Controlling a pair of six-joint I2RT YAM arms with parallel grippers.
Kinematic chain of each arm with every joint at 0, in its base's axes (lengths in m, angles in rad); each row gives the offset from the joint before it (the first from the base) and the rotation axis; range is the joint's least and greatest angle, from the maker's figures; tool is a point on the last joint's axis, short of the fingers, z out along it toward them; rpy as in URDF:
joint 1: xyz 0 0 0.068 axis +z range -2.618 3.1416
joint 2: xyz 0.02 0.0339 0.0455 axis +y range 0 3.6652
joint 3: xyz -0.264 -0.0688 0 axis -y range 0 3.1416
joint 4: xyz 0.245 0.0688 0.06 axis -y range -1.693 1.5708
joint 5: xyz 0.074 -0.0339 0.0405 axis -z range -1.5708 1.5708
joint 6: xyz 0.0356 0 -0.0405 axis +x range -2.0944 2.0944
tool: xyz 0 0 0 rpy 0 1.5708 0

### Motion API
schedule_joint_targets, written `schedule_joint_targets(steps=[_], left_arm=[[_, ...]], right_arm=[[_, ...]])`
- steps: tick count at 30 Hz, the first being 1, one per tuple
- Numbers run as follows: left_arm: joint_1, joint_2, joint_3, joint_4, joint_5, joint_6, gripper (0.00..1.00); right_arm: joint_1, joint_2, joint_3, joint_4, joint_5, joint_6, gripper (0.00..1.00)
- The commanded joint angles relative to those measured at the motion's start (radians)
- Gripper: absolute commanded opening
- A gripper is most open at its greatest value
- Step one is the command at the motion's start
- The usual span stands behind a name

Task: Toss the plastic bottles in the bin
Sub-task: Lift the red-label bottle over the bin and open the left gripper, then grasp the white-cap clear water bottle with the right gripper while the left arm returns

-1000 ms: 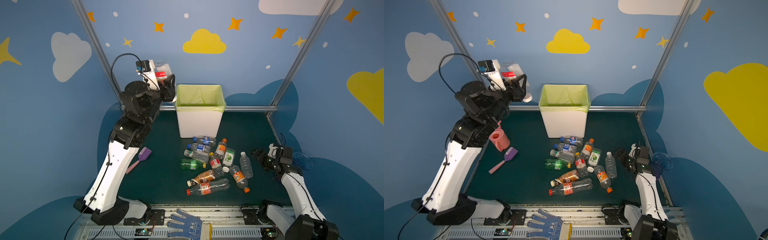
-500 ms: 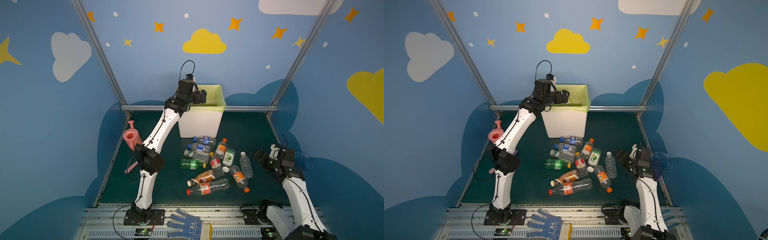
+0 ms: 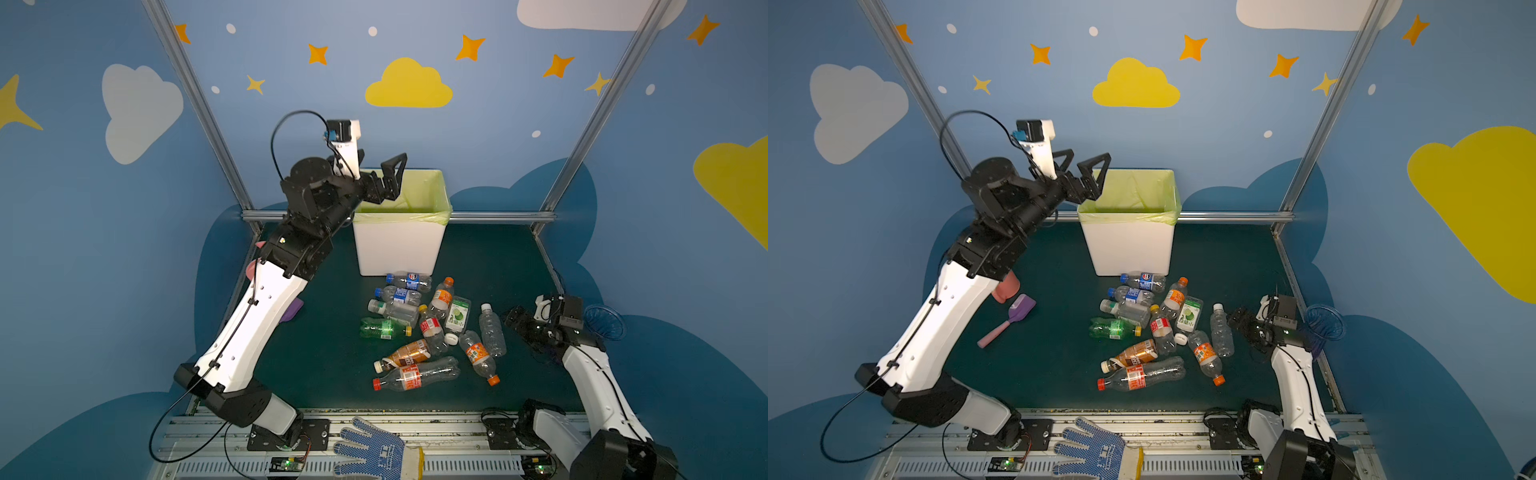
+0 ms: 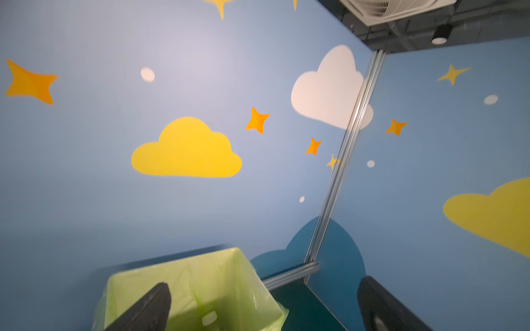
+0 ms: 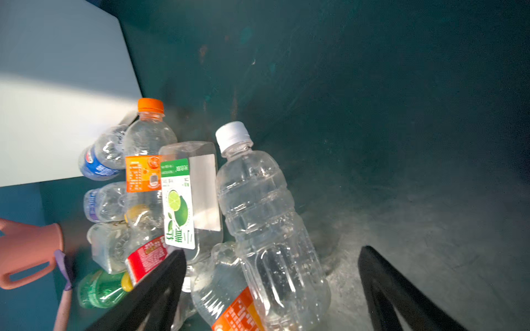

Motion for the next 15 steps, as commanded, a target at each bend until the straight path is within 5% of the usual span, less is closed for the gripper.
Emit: schedule_joint_targets(steps=[1, 15], left_arm=[[0.008, -0.056, -0.236, 0.159, -0.054, -0.022, 1.00], [0.122, -0.452, -0.865, -0.034, -0.219, -0.214, 1.00]], right_arm=[[0.047, 0.046, 0.070, -0.050, 0.045, -0.057, 0.92], [0.191, 0.265, 0.171, -0.128, 0.201, -0.159, 0.92]])
